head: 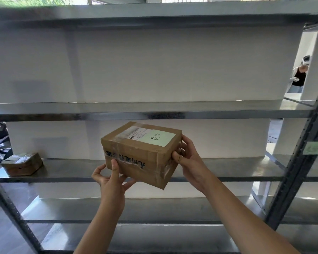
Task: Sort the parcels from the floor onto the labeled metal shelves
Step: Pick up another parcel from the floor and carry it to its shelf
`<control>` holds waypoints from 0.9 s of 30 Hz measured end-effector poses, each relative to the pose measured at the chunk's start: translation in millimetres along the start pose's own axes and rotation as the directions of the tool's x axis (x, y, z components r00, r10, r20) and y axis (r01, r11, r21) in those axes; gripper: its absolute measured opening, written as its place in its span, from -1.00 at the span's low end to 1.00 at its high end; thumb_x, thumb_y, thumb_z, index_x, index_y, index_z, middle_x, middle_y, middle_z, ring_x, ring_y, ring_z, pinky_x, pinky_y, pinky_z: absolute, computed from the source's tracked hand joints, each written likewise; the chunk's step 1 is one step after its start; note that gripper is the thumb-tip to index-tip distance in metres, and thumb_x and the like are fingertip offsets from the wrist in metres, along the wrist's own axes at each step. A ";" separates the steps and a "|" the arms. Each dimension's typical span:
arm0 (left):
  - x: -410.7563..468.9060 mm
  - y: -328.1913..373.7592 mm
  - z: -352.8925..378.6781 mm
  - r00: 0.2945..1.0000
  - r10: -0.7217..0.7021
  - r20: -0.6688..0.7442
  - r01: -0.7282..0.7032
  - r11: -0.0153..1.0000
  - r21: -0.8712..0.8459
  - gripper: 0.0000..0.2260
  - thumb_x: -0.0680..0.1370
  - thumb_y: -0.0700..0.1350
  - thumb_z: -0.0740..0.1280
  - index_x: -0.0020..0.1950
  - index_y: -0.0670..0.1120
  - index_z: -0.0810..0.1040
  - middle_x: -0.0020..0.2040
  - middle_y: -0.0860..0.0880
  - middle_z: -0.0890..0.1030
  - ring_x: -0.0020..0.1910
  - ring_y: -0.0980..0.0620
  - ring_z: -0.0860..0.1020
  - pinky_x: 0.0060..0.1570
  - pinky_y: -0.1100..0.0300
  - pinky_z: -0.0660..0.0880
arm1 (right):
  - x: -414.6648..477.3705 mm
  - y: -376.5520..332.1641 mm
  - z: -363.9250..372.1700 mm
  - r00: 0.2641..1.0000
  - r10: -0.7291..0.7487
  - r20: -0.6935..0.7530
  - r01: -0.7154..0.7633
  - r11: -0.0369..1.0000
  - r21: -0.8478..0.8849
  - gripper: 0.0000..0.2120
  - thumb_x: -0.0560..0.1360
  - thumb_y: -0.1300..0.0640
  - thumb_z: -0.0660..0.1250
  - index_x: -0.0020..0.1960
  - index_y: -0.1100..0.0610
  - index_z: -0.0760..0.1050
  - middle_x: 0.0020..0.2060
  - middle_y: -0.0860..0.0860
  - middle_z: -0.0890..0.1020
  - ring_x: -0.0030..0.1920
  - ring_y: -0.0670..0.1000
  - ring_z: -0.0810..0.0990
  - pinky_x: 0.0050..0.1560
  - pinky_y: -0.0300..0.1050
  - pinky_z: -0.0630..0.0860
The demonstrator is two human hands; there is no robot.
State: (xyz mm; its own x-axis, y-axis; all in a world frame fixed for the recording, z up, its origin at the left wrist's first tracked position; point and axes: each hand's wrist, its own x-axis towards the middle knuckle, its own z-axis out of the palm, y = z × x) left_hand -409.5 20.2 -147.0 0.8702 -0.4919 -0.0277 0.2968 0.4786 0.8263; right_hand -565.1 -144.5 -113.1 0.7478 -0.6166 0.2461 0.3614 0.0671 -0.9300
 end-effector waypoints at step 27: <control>-21.0 19.3 4.2 0.961 -0.064 0.270 0.062 0.998 0.017 -0.65 0.65 0.15 0.13 0.43 0.39 0.37 0.44 -0.02 0.50 0.36 -0.20 0.50 0.19 -0.39 0.49 | -23.0 -12.3 30.9 0.981 0.181 -0.068 -0.183 0.983 -0.018 -0.66 0.71 0.07 0.06 0.34 -0.10 0.53 0.15 -0.02 0.71 0.17 0.09 0.65 0.12 0.19 0.59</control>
State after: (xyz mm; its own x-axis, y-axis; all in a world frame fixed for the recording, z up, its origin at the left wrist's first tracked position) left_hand -423.7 36.7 -128.0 0.7110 -0.6994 0.0724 0.3431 0.4350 0.8325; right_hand -569.6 -106.9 -98.9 0.7610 -0.6465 0.0543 0.2088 0.1648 -0.9640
